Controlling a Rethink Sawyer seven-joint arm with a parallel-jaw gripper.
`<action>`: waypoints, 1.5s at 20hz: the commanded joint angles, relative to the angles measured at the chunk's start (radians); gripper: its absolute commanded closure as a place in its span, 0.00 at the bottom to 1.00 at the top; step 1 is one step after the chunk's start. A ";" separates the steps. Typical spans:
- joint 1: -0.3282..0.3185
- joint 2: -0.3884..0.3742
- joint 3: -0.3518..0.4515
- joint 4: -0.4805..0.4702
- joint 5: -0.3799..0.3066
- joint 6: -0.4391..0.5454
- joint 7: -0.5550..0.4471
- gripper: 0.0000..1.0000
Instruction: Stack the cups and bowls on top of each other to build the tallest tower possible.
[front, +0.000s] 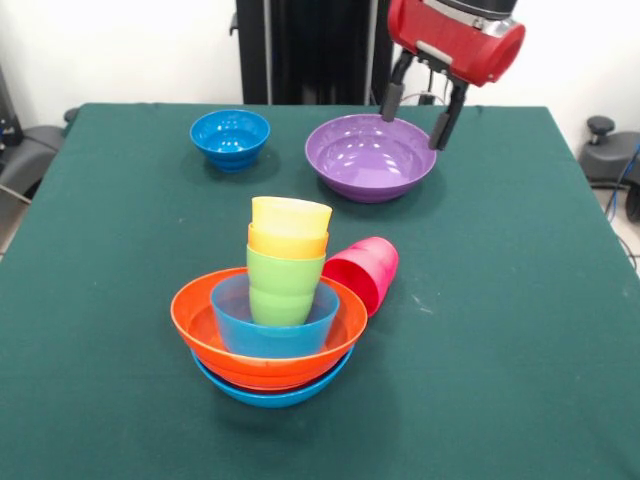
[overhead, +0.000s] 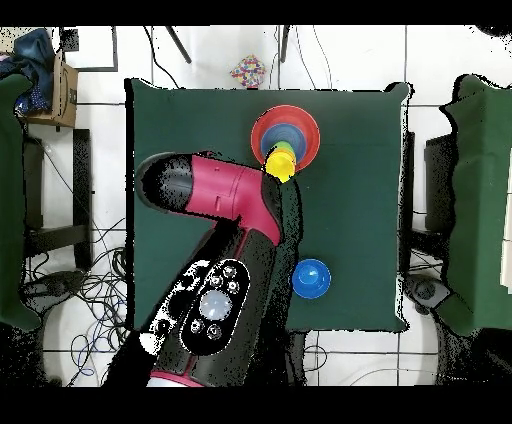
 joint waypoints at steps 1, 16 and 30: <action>0.004 0.042 0.094 0.093 0.046 0.076 0.208 0.00; 0.028 0.073 0.074 0.081 0.031 -0.063 0.193 0.00; -0.004 0.164 0.055 -0.047 0.027 -0.035 0.170 0.00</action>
